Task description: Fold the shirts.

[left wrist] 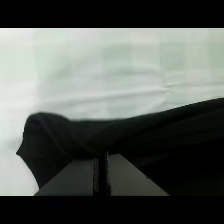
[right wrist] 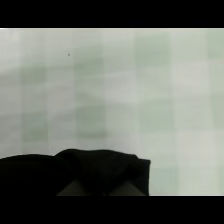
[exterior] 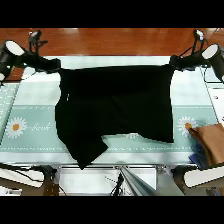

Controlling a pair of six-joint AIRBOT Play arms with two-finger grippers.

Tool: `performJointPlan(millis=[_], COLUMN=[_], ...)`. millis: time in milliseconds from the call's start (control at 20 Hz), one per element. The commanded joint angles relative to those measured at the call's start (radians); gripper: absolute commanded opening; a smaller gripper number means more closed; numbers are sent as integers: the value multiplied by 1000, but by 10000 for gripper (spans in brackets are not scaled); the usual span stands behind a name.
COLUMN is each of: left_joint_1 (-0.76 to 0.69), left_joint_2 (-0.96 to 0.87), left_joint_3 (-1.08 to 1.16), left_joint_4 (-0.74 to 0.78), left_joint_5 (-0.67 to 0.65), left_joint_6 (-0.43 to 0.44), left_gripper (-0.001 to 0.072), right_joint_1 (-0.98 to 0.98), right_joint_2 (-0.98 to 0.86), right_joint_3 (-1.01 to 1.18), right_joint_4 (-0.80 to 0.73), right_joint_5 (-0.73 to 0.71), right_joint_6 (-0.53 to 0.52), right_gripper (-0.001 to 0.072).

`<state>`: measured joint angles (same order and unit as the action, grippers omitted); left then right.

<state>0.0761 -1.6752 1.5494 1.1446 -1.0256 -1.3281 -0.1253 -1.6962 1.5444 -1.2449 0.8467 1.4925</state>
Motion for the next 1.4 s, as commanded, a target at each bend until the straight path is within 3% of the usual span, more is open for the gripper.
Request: performJointPlan(millis=[0,150,400,800,850,950,1000,1250,1300,1350], left_joint_1=[-8,3,16,2,8,31,45,137,153,168], left_joint_2=[-58,-40,-55,-86,-85,-80,-71,70,112,158], left_joint_3=[0,12,24,-72,-71,-65,-63,-79,-106,-156], left_joint_4=[13,39,45,46,46,53,55,95,95,95], left_joint_5=[19,-69,-492,-500,-502,-526,-547,-620,-615,-609], left_joint_6=[0,0,-21,-30,-30,-31,-31,-53,-51,-37], left_gripper=[23,23,23,28,72,344,398,398,398,398], right_joint_1=[-1,-17,-25,-9,-9,-9,-9,-64,-94,-133], right_joint_2=[-43,-12,7,-23,-22,-15,-4,137,172,212], right_joint_3=[0,0,-3,-35,-35,-35,-35,-40,-57,-95], right_joint_4=[-18,-18,-31,-41,-41,-44,-71,-296,-299,-299], right_joint_5=[15,124,500,559,579,644,685,811,816,813], right_joint_6=[-8,-7,-10,-3,-5,-63,-90,-71,-71,-73], right_gripper=[33,33,33,35,78,347,375,389,460,479])
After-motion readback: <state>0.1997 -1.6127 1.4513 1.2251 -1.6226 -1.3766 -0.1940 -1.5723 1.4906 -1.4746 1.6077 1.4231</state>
